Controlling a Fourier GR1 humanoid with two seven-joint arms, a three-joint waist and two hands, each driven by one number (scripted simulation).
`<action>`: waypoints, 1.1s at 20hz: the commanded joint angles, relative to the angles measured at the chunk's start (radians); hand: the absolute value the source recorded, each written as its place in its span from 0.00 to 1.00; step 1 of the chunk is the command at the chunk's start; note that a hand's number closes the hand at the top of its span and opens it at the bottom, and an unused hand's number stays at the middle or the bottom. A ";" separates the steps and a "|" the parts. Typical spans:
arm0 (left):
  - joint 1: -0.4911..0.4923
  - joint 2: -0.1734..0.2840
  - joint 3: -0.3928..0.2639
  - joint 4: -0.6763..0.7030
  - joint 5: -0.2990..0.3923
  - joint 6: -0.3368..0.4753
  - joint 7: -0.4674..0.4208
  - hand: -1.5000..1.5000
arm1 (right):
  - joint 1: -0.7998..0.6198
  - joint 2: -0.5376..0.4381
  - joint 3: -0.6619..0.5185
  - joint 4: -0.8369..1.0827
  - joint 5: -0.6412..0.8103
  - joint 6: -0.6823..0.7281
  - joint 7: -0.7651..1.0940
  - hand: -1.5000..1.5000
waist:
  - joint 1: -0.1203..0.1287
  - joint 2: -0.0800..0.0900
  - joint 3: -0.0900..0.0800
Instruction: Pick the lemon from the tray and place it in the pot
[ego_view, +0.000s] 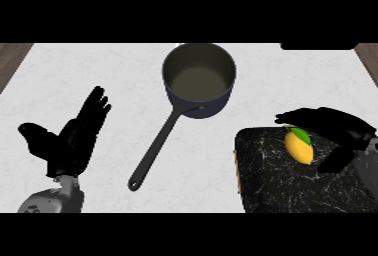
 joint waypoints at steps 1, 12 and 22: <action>0.005 0.005 0.027 0.048 0.022 -0.030 -0.041 0.50 | -0.052 -0.013 -0.031 0.058 -0.049 0.023 -0.149 1.00 | 0.003 0.002 0.000; -0.062 -0.008 0.037 -0.034 -0.019 0.006 0.095 0.50 | 0.028 0.042 -0.093 -0.009 0.000 -0.038 -0.180 1.00 | -0.003 -0.001 0.000; 0.049 0.013 0.084 -0.007 -0.025 0.030 0.035 0.50 | 0.243 0.357 -0.306 -0.070 0.109 -0.285 0.740 1.00 | -0.160 -0.048 -0.020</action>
